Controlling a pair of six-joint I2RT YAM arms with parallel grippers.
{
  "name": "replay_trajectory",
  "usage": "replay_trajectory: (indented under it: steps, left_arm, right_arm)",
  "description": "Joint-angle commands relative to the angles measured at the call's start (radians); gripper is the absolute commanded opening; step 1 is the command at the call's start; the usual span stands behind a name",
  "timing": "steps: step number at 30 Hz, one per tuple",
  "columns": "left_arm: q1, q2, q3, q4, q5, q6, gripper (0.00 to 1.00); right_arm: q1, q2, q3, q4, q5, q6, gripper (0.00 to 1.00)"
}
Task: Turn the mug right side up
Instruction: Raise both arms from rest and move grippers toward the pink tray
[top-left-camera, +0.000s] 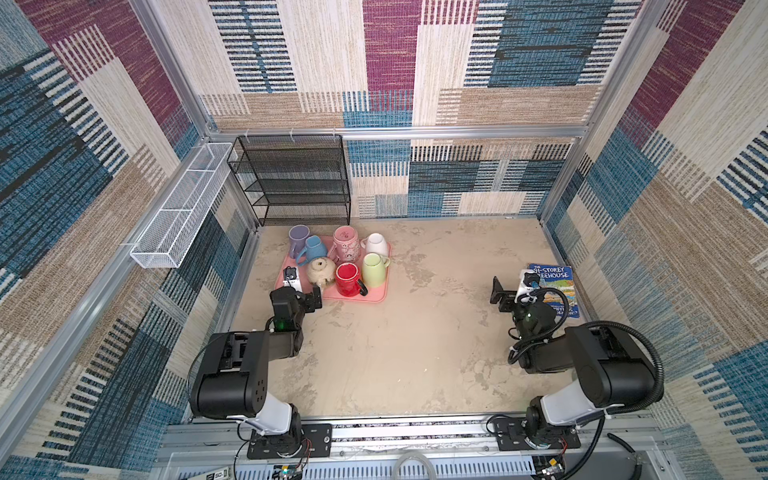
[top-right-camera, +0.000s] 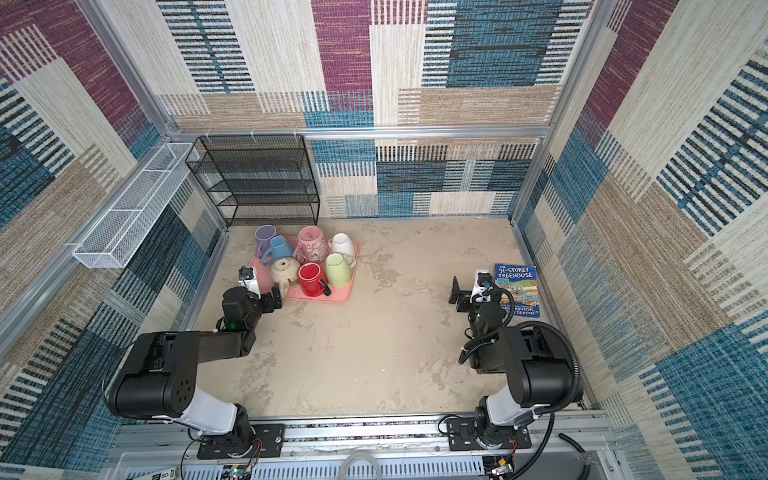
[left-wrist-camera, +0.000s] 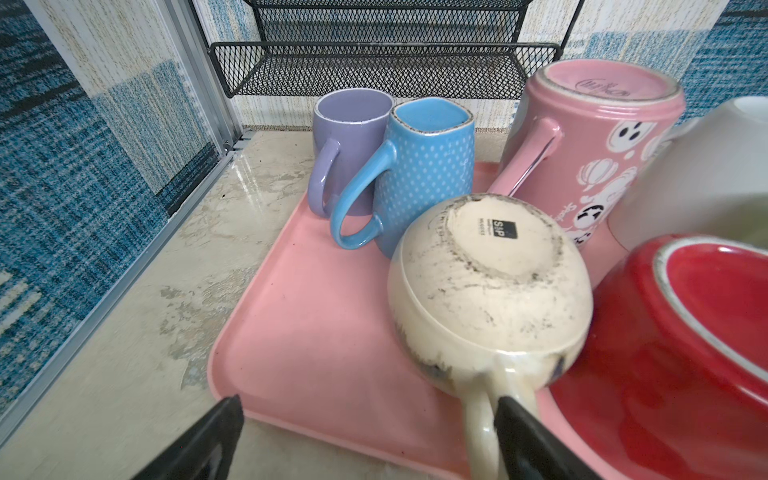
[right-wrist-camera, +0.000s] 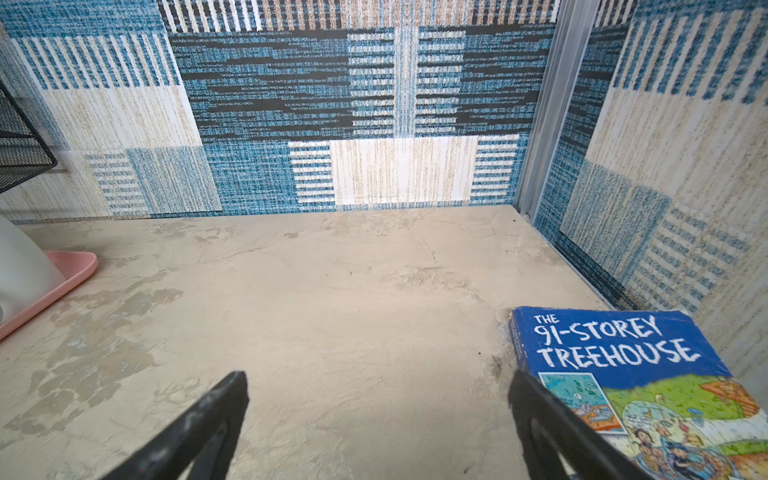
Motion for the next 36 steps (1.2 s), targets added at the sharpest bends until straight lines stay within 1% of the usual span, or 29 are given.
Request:
replay_trajectory:
  steps: [1,3,4,6,10,12,15,18,21,23,25,28,30,36]
  left_arm:
    - [0.002,-0.008,-0.005,0.009,0.011,-0.014,0.95]
    - [0.002,-0.051,0.032,-0.101,-0.032,-0.035,0.94]
    - [0.004,-0.07,0.067,-0.175,-0.035,-0.038,0.94]
    - [0.003,-0.098,0.108,-0.277,-0.021,-0.028,0.95]
    - [0.006,-0.215,0.151,-0.407,-0.05,-0.032,0.97]
    - [0.008,-0.286,0.161,-0.45,-0.054,-0.03,0.98]
    - [0.011,-0.39,0.2,-0.554,-0.077,-0.057,0.98]
    - [0.011,-0.459,0.283,-0.724,-0.071,-0.087,0.98]
    - [0.01,-0.492,0.384,-0.895,-0.046,-0.099,0.99]
    - [0.009,-0.505,0.434,-0.99,-0.069,-0.131,0.99]
    - [0.01,-0.519,0.464,-1.067,-0.068,-0.176,0.99]
    - [0.011,-0.535,0.49,-1.148,-0.01,-0.248,0.99]
    - [0.01,-0.534,0.517,-1.21,0.005,-0.29,0.99]
    - [0.011,-0.553,0.559,-1.329,0.062,-0.341,0.94]
  right_arm:
    - [0.002,-0.065,0.033,-0.078,0.033,0.006,1.0]
    - [0.001,-0.132,0.083,-0.244,0.081,0.044,1.0]
    - [0.003,-0.151,0.11,-0.325,0.102,0.073,1.0]
    - [0.003,-0.176,0.149,-0.438,0.082,0.107,1.0]
    - [0.002,-0.234,0.2,-0.581,0.009,0.18,1.0]
    - [0.003,-0.258,0.25,-0.674,-0.005,0.226,1.0]
    - [0.002,-0.278,0.343,-0.819,-0.065,0.271,0.99]
    - [0.002,-0.266,0.433,-0.925,-0.211,0.317,0.96]
    - [0.013,-0.205,0.528,-0.989,-0.357,0.365,0.95]
    - [0.043,-0.149,0.597,-1.016,-0.401,0.378,0.93]
    - [0.091,-0.072,0.682,-1.053,-0.425,0.377,0.93]
    - [0.153,0.059,0.798,-1.089,-0.451,0.387,0.91]
    - [0.174,0.149,0.866,-1.098,-0.458,0.399,0.89]
    - [0.231,0.411,1.082,-1.111,-0.537,0.449,0.8]
